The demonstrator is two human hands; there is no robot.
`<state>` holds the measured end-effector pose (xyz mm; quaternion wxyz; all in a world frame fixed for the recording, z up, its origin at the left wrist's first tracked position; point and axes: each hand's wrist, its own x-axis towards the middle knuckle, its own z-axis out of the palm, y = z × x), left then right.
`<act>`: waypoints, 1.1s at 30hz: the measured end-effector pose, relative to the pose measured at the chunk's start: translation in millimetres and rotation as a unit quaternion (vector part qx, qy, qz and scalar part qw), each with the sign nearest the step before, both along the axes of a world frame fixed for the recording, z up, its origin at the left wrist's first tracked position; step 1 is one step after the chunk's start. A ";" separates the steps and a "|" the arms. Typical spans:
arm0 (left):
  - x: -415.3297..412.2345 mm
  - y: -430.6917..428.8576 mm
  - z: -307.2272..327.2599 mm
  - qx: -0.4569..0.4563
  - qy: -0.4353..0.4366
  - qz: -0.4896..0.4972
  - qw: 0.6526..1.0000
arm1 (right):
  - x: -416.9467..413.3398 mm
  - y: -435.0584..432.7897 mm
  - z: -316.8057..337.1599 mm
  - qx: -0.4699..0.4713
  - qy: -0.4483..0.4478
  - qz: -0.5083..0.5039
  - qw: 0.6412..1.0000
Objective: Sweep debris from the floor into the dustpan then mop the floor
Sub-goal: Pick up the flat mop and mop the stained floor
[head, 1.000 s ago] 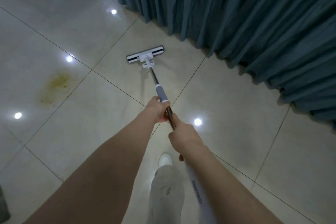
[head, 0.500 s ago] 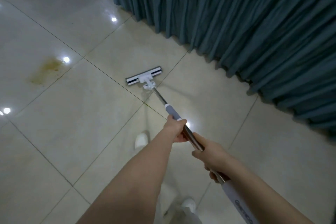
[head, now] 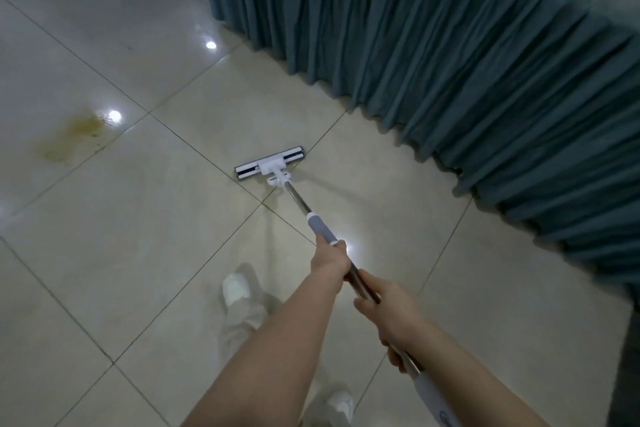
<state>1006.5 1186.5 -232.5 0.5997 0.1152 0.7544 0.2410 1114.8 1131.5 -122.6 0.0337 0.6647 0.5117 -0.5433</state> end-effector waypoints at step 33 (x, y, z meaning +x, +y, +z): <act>-439.0 477.2 -80.9 0.107 0.026 0.001 0.994 | -441.2 482.4 -77.6 0.025 -0.040 0.119 0.992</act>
